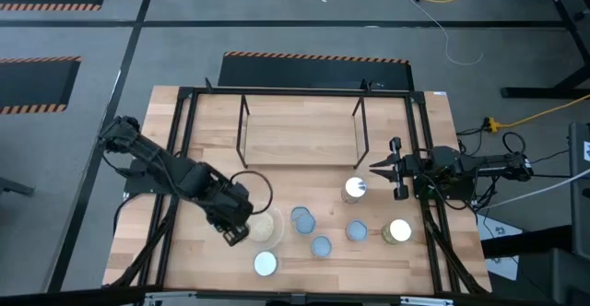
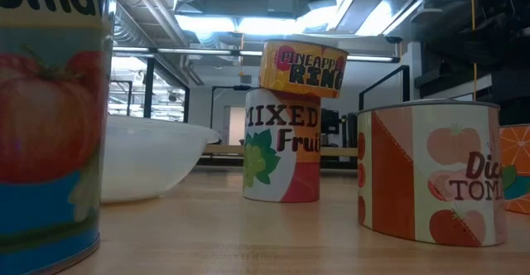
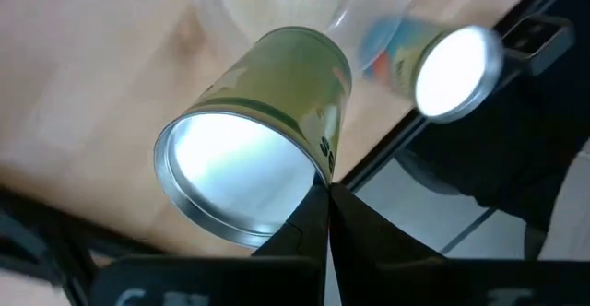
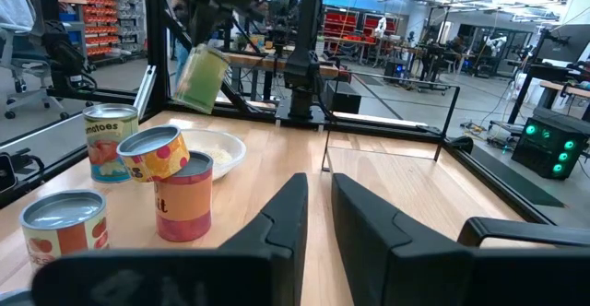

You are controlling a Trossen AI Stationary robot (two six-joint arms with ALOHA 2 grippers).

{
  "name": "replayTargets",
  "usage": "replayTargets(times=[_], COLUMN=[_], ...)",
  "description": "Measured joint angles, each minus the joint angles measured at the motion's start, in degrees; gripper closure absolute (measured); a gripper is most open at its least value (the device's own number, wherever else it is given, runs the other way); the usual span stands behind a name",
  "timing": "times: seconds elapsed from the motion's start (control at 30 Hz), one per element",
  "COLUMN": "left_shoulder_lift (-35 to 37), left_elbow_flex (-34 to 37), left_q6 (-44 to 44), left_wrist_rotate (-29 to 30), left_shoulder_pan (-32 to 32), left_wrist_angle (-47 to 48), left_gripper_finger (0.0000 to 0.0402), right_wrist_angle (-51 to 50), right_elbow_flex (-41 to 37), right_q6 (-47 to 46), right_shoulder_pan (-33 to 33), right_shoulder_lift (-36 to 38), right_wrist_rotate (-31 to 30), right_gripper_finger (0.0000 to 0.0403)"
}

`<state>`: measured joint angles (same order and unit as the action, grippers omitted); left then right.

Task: Pick and place cans onto a shelf
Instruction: Put the left canned oranges on the shelf

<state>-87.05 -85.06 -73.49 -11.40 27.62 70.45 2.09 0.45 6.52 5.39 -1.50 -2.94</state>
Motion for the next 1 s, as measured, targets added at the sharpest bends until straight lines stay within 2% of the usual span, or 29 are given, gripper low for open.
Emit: replayTargets(times=[0.4, 1.0], left_shoulder_lift=[0.0, 0.02], left_elbow_flex=[-3.05, -3.12], left_q6=[18.59, 43.45], left_wrist_rotate=[2.04, 3.6], left_shoulder_pan=[-10.92, -28.28], left_wrist_angle=[-0.21, -2.35], left_gripper_finger=[0.0401, 0.0401], right_wrist_angle=[0.0, 0.0], right_elbow_flex=[0.0, 0.0], right_q6=[0.0, 0.0], right_shoulder_pan=[-0.02, -0.01], right_shoulder_lift=[0.02, 0.02], right_wrist_rotate=[0.0, 0.0], right_gripper_finger=[0.0344, 0.0344])
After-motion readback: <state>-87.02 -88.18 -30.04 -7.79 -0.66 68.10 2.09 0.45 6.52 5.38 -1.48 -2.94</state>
